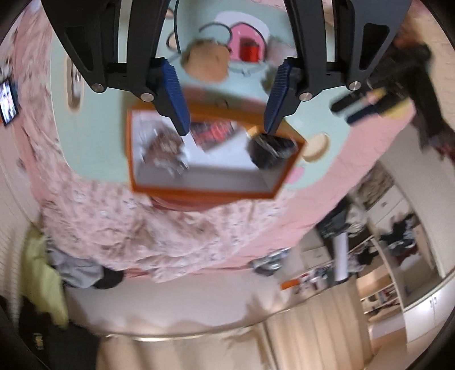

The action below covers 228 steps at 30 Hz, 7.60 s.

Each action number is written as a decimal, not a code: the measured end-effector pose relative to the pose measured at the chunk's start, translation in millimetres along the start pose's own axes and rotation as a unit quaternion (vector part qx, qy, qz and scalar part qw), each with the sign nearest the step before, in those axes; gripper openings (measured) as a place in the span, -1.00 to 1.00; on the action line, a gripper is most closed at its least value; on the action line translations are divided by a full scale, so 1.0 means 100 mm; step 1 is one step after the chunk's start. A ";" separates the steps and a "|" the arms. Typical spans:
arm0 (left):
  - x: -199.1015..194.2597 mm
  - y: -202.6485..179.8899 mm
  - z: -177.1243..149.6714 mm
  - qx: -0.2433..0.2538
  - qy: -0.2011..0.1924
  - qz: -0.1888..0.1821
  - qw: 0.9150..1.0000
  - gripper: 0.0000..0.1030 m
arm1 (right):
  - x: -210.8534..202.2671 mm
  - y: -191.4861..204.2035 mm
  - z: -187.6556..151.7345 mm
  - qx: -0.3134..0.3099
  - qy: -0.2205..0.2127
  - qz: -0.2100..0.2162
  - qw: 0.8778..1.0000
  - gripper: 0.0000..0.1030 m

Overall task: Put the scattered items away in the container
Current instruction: 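Reach the right tool into the box and grasp the white cream tube, then lift the white tube out and stand it on the table, then grasp the black pouch inside the box with the left tool, then lift the black pouch out and set it on the table, then reach the right tool into the box and grasp the dark red box, then lift the dark red box out and place it on the table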

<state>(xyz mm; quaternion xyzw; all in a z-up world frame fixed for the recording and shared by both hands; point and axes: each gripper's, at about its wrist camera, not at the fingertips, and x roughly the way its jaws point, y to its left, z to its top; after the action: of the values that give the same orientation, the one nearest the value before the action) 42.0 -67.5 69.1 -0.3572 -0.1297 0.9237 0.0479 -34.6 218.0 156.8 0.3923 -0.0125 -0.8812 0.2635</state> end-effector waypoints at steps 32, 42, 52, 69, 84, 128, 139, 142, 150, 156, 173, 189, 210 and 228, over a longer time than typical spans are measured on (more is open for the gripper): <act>-0.14 0.28 -0.06 -0.042 -0.019 -0.037 0.998 0.22 | 1.92 0.16 0.55 0.016 0.274 -0.031 0.961 -0.64; -0.14 0.32 -0.05 -0.045 -0.020 -0.031 0.998 0.22 | 0.77 0.26 0.60 0.019 0.182 0.094 0.979 -0.64; -0.14 0.20 -0.04 -0.031 -0.013 -0.030 0.999 0.22 | 0.83 0.27 -0.40 -0.010 0.200 0.063 0.978 -0.64; -0.12 -0.08 0.36 0.026 0.005 -0.002 1.000 0.22 | 0.49 0.37 -0.79 -0.018 0.033 0.008 0.999 -0.34; 0.84 -0.69 1.07 0.120 0.248 0.033 0.961 -0.36 | 0.28 -0.05 -0.93 0.087 0.000 0.009 0.996 -0.30; 0.14 -0.48 0.28 0.054 0.151 -0.075 0.984 -0.49 | 0.33 0.00 -1.01 0.085 0.015 0.010 0.996 -0.25; 0.16 -0.40 0.12 0.033 0.103 -0.074 0.991 -0.28 | 0.33 -0.01 -1.00 0.087 0.015 0.006 0.996 -0.25; 0.02 -0.36 0.12 0.027 0.070 -0.054 0.996 0.30 | 0.32 -0.01 -0.99 0.083 0.014 0.004 0.996 -0.25; -0.24 -0.12 0.03 -0.002 -0.002 -0.035 0.999 0.34 | 0.07 0.04 -0.42 0.007 -0.011 -0.029 0.999 -0.25; -0.27 0.03 0.00 -0.020 -0.009 -0.047 0.999 0.34 | 0.66 -0.05 0.42 0.009 0.182 0.020 0.983 -0.22; -0.34 0.27 -0.05 -0.054 -0.027 -0.074 0.995 0.34 | 2.04 -0.27 0.31 0.050 0.412 -0.063 0.908 0.25; -0.30 0.26 -0.07 -0.054 -0.019 -0.071 0.996 0.34 | 0.69 0.03 0.46 0.012 0.174 0.030 0.984 0.18; -0.33 0.10 -0.05 -0.039 -0.009 -0.058 0.998 0.34 | 0.89 0.20 -0.58 0.023 0.132 0.016 0.991 0.19; -0.30 -0.04 0.01 -0.020 -0.004 -0.053 0.998 0.34 | 0.52 0.17 -0.77 0.067 0.034 -0.009 0.997 0.34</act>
<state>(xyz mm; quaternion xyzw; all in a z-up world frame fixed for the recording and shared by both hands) 63.4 -68.9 90.4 -0.3472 -0.1671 0.9185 0.0889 -1.4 192.8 72.0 0.4388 -0.0589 -0.8670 0.2287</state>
